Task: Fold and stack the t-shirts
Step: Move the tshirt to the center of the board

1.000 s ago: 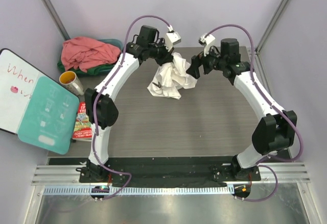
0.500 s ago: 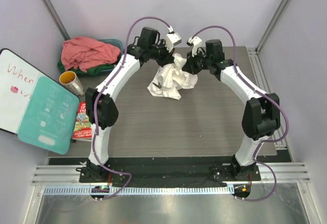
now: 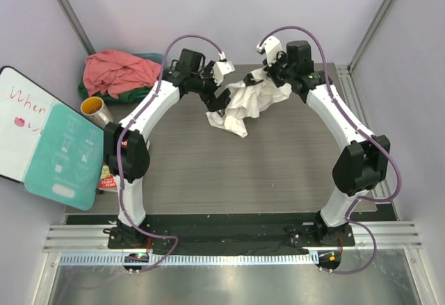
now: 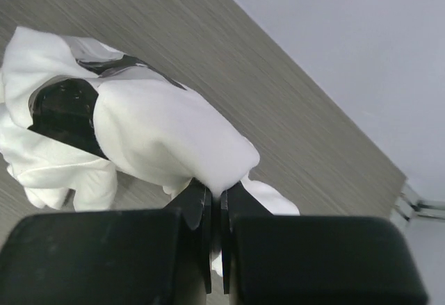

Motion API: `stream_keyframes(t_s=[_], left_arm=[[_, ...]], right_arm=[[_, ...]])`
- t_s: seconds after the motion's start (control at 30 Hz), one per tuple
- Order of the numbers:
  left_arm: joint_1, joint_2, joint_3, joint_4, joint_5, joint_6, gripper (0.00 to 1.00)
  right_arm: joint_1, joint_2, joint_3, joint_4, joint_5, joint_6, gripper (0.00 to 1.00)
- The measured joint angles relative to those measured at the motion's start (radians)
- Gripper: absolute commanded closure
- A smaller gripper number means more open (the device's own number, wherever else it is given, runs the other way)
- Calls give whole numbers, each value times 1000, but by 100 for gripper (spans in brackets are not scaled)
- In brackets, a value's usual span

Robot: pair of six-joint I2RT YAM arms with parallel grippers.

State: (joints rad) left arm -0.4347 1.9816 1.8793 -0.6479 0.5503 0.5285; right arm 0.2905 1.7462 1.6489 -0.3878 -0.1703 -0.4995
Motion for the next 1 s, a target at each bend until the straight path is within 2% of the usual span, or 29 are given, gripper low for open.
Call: stream_keyframes(t_s=[0.17, 0.53, 0.8, 1.0], left_arm=[[42, 21, -39, 6, 0, 58, 0], [16, 296, -38, 125, -53, 83, 0], [3, 308, -18, 293, -50, 0, 0], [0, 309, 10, 361, -27, -55, 0]], right_arm=[[-4, -56, -6, -9, 65, -72, 99], [-5, -97, -9, -42, 126, -148, 99], [-6, -98, -9, -72, 128, -158, 99], [-6, -98, -10, -89, 128, -169, 99]])
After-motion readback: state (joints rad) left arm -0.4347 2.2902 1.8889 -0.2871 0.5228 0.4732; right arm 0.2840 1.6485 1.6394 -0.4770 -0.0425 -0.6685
